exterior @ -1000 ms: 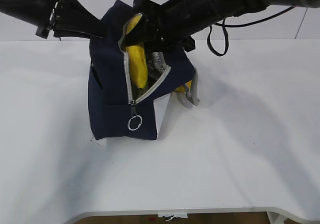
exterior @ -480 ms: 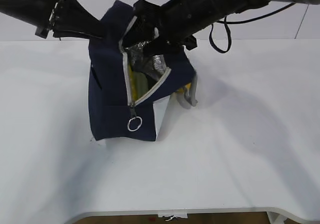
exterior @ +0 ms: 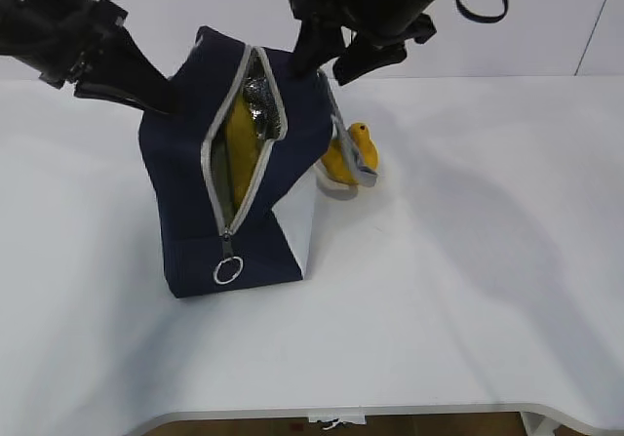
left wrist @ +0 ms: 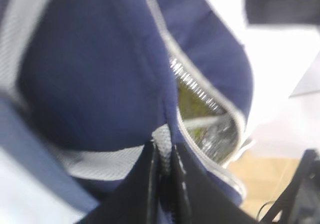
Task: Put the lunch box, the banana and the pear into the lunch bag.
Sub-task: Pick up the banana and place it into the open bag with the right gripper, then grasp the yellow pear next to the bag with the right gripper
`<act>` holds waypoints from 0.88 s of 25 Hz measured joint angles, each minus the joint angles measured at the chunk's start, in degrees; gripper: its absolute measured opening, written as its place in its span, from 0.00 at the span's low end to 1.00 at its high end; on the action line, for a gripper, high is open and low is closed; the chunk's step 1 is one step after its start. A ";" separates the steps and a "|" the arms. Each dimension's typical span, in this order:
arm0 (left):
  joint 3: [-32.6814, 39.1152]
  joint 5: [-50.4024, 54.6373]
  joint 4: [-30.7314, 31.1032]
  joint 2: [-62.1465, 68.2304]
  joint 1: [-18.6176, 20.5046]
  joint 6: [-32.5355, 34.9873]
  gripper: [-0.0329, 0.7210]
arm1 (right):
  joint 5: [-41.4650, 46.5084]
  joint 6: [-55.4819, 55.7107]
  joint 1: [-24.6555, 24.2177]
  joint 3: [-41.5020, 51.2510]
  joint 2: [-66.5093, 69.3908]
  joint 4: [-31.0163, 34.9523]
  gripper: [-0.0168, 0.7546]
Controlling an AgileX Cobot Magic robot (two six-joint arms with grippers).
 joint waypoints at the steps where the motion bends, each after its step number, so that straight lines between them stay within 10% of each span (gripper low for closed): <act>1: 0.00 0.24 1.31 0.00 0.10 -0.46 0.06 | 1.14 1.97 0.00 -0.85 0.00 -2.53 0.61; 10: 0.00 0.98 8.03 -0.25 0.30 -4.47 0.06 | 2.65 12.93 -1.37 -2.28 -0.10 -20.34 0.61; 22: 0.00 1.48 8.25 -0.25 1.49 -5.99 0.06 | -3.84 14.62 -3.80 -2.47 6.61 -17.48 0.61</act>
